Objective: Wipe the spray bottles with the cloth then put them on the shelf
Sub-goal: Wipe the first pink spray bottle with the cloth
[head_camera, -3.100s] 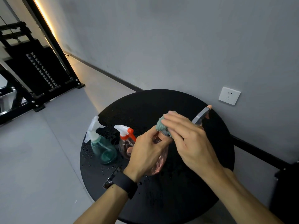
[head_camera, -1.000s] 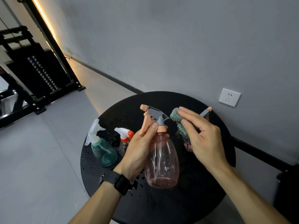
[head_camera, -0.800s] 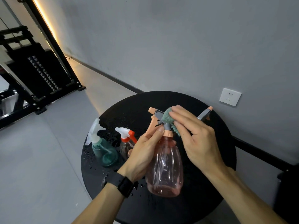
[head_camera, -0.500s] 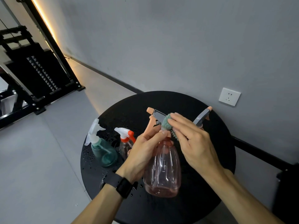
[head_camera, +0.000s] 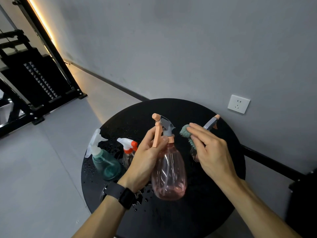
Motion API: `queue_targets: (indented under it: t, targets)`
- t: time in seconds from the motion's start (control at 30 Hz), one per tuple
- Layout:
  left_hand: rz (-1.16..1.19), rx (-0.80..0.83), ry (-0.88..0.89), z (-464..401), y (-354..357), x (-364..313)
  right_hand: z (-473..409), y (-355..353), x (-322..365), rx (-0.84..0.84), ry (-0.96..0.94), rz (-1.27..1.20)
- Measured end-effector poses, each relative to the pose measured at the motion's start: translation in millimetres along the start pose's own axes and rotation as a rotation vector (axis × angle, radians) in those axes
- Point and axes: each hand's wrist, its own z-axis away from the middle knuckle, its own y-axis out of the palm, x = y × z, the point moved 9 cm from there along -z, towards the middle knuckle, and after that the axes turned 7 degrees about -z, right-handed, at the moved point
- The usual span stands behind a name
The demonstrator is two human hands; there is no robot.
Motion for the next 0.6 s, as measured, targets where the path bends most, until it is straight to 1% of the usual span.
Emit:
queue_targets:
  t: [0.1,0.37,0.6]
  targets:
    - [-0.043,-0.006,0.032,-1.9,-2.8,-4.1,-3.7,-10.2,-3.0,-0.044,0.028,-0.024]
    - [-0.353,-0.058,0.157,-4.5,-8.7,-11.7,-5.7,-23.0,-6.4,-0.081,0.051,-0.037]
    - [-0.668,-0.186,0.233,-12.0,-14.6,-10.1,-5.0,-25.8,-9.5,-0.096,0.059,-0.023]
